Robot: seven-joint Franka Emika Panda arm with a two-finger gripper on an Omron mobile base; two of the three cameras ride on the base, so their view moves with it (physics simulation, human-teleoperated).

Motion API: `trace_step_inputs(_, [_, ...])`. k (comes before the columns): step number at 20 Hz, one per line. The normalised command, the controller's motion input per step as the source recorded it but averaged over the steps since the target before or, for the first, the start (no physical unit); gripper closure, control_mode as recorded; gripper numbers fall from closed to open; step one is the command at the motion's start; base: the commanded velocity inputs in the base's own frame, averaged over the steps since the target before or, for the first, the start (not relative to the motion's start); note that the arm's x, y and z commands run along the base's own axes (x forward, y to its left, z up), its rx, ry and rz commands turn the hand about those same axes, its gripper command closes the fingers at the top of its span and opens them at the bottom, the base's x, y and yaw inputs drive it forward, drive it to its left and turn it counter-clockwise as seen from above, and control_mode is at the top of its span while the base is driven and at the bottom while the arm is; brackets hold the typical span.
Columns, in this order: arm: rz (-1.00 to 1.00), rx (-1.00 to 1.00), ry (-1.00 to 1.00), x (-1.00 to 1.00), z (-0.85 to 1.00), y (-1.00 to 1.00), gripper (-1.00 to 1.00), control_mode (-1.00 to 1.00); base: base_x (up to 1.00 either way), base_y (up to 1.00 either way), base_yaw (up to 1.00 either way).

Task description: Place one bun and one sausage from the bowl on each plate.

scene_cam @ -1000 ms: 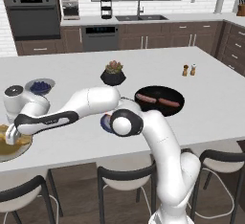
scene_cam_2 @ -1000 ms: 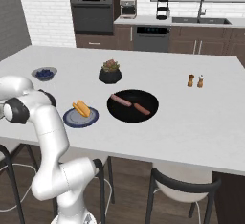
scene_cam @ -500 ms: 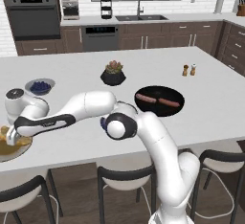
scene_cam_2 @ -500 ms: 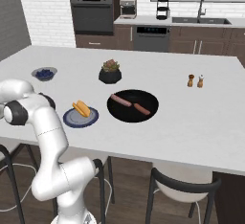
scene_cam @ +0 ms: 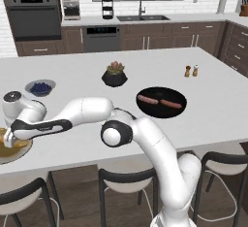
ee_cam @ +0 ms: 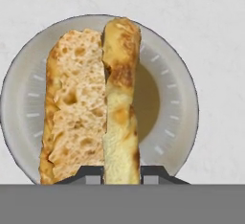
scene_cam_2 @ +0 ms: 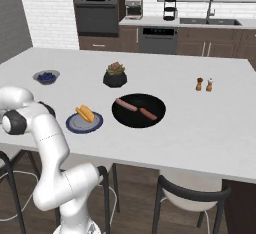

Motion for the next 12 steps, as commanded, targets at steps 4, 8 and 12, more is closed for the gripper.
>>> trace_step_inputs(4, [0.0, 0.0, 0.0, 0.0, 0.0, 0.0, -1.0, -1.0, 0.0, 0.0, 0.0])
trace_step_inputs(8, [0.0, 0.0, -0.04, 0.0, 0.09, 0.0, -1.0, -1.0, 0.0, 0.0, 0.0])
trace_step_inputs(12, [0.0, 0.02, -0.15, -0.33, 0.49, -0.22, -1.0, -1.0, 0.0, 0.0, 0.0])
